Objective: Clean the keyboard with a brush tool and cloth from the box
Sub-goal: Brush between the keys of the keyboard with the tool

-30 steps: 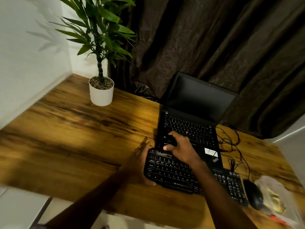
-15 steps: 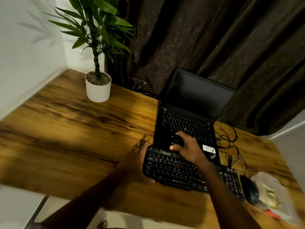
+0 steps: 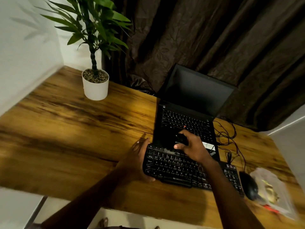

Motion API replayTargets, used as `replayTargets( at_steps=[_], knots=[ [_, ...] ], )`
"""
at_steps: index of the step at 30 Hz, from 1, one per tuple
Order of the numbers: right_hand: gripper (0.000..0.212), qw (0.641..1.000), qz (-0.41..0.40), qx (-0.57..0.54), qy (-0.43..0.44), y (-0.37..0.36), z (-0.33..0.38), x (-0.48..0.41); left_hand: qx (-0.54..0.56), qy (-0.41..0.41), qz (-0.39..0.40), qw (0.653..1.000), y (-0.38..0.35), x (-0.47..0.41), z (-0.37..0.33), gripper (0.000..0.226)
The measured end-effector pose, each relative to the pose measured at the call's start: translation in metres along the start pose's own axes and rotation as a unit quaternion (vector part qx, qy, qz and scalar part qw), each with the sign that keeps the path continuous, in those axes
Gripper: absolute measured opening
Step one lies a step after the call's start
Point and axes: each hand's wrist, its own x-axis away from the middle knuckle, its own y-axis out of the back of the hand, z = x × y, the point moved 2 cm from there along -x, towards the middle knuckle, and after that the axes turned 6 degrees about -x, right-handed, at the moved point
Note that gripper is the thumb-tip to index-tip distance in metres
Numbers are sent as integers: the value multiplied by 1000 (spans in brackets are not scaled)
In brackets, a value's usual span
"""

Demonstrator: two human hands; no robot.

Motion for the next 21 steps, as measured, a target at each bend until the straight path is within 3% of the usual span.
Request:
replayTargets(
  at_steps=[4, 11, 21],
  knots=[
    [39, 999, -6, 35, 6, 4, 1, 5, -3, 5, 0, 1000, -3, -1, 3, 146],
    [32, 999, -26, -35, 11, -14, 4, 3, -16, -4, -19, 1000, -4, 1, 4, 143],
    [35, 1000, -19, -1, -6, 7, -12, 9, -20, -7, -11, 1000, -5, 1, 5, 146]
  ],
)
